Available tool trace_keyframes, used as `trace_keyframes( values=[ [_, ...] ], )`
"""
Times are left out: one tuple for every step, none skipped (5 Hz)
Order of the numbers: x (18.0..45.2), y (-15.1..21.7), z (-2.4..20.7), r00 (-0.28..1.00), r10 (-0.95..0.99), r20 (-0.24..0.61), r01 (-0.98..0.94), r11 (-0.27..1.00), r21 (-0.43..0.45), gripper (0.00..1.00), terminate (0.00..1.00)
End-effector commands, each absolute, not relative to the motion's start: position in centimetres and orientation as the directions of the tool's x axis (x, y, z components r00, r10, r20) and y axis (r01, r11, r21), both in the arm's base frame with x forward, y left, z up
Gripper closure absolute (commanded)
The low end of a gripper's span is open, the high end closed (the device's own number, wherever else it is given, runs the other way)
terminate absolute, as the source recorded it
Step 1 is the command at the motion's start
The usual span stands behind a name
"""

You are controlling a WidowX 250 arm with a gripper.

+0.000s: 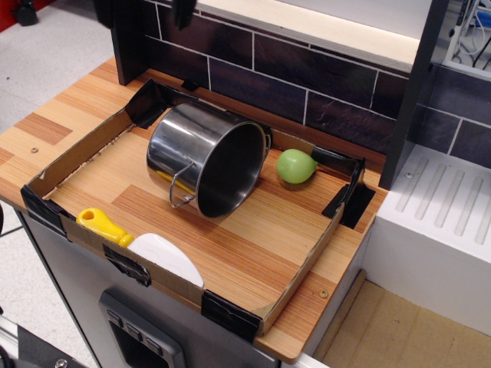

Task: Upright metal pot

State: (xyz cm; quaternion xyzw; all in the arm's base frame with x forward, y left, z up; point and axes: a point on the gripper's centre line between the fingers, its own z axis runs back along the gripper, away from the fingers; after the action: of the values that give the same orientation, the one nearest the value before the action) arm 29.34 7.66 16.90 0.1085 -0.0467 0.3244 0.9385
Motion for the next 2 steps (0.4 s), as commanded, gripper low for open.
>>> trace_keyframes(
  values=[
    [26.3,2.3,17.9,0.929,0.33,0.166,-0.361,0.907,0.218,0.0,0.0],
    [25.1,0.7,16.3,0.946,0.262,0.189,-0.306,0.916,0.259,0.0,0.0]
  ],
)
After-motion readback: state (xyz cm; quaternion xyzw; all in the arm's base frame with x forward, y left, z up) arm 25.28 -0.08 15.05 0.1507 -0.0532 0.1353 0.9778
